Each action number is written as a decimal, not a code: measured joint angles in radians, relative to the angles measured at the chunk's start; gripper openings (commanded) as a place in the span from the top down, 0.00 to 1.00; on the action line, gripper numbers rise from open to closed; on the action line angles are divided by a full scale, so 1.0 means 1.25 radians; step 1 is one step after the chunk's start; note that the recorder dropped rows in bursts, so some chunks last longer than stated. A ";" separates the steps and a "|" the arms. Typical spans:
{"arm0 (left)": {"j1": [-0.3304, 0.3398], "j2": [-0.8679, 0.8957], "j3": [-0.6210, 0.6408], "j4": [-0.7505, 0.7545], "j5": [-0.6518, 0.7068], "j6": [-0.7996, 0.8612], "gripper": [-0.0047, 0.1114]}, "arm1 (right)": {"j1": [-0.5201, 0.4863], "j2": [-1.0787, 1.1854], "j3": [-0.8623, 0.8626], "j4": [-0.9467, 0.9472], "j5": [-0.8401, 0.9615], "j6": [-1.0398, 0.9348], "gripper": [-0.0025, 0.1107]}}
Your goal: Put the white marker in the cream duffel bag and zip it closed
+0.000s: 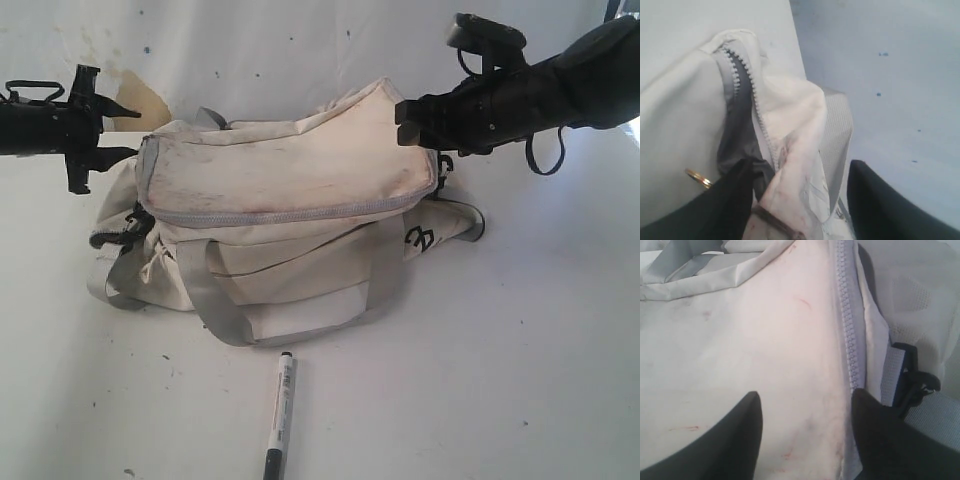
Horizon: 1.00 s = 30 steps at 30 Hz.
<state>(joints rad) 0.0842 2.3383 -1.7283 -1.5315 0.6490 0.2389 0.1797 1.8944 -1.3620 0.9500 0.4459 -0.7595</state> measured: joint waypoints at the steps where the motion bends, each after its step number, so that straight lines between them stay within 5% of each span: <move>1: 0.000 0.000 0.000 -0.007 0.009 0.000 0.45 | 0.000 0.000 0.000 0.000 0.000 0.000 0.53; 17: 0.037 0.009 -0.002 0.042 0.148 0.036 0.45 | 0.000 0.000 0.000 -0.003 0.000 0.000 0.53; 23: 0.052 0.009 -0.002 0.044 0.145 0.324 0.45 | 0.000 0.016 0.000 -0.005 0.008 0.000 0.53; 30: 0.052 0.009 -0.002 0.050 0.144 0.846 0.45 | 0.000 0.016 0.000 -0.006 0.012 0.000 0.53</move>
<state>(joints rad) 0.1492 2.3497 -1.7302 -1.4695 0.8286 1.2958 0.1797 1.9146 -1.3620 0.9421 0.4611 -0.7595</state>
